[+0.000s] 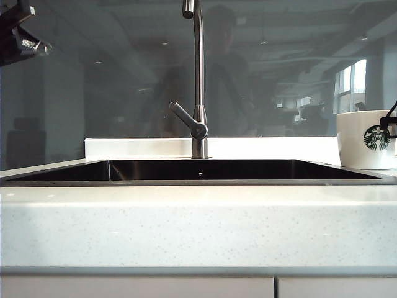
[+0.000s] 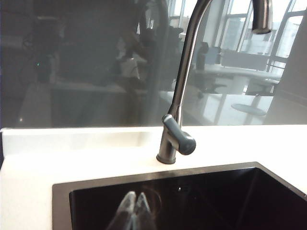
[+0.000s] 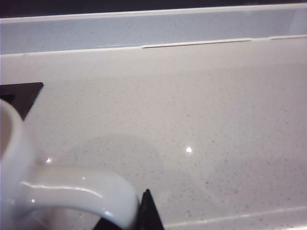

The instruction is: Pick up the mug next to the sink, go to the faucet to get some water, pour the water into the sink, and finally put the mug back to its place.

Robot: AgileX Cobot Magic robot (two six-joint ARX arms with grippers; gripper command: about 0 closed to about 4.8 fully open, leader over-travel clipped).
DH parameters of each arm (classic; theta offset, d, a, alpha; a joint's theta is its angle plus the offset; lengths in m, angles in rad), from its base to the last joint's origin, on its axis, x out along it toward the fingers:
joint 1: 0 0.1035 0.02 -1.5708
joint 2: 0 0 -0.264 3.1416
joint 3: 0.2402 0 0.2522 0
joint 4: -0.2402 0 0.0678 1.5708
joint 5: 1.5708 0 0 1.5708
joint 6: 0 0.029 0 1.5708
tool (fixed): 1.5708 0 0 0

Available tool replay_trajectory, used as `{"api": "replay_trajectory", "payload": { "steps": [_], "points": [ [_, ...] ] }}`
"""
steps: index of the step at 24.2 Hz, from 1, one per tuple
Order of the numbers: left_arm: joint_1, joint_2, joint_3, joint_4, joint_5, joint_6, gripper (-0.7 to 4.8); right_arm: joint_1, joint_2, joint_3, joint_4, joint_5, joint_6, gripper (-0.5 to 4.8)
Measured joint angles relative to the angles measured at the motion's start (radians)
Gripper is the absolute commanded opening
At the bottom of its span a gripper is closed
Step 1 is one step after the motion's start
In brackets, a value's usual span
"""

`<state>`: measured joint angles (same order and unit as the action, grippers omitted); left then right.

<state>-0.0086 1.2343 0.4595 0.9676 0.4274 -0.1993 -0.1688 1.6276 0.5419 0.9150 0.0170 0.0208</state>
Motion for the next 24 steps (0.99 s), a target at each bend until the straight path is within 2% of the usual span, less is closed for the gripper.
{"api": "replay_trajectory", "payload": {
  "steps": [6,10,11,12,13,14,15,19,20,22,24],
  "points": [
    [0.0,0.122,0.04,0.017,0.0,0.003,-0.05,-0.001,-0.016,-0.006,-0.001,-0.038,0.053,-0.02],
    [0.0,0.356,0.188,0.082,0.047,0.002,-0.01,0.035,-0.095,0.016,-0.016,-0.13,0.141,-0.02],
    [0.0,0.49,0.29,0.138,0.118,-0.023,0.26,0.066,-0.129,0.054,-0.032,-0.15,0.172,-0.02],
    [-0.006,0.625,0.417,0.21,0.185,-0.074,1.47,0.099,-0.169,0.095,-0.087,-0.156,0.189,-0.02],
    [-0.009,0.754,0.565,0.266,0.217,-0.159,2.01,0.136,-0.195,0.153,-0.166,-0.165,0.197,-0.02],
    [-0.01,0.824,0.646,0.293,0.226,-0.218,2.36,0.153,-0.195,0.184,-0.204,-0.177,0.198,-0.02],
    [-0.012,0.876,0.712,0.309,0.236,-0.267,2.56,0.169,-0.195,0.215,-0.245,-0.188,0.199,-0.02],
    [-0.029,1.085,1.025,0.329,0.341,-0.452,2.57,0.253,-0.183,0.36,-0.449,-0.222,0.199,-0.02],
    [-0.039,1.128,1.099,0.327,0.369,-0.48,2.65,0.277,-0.176,0.404,-0.502,-0.22,0.198,-0.02],
    [-0.063,1.189,1.207,0.32,0.388,-0.499,3.14,0.315,-0.151,0.476,-0.556,-0.22,0.194,-0.02],
    [-0.091,1.249,1.324,0.293,0.402,-0.504,3.21,0.348,-0.113,0.545,-0.583,-0.227,0.176,-0.02]
  ]
}}
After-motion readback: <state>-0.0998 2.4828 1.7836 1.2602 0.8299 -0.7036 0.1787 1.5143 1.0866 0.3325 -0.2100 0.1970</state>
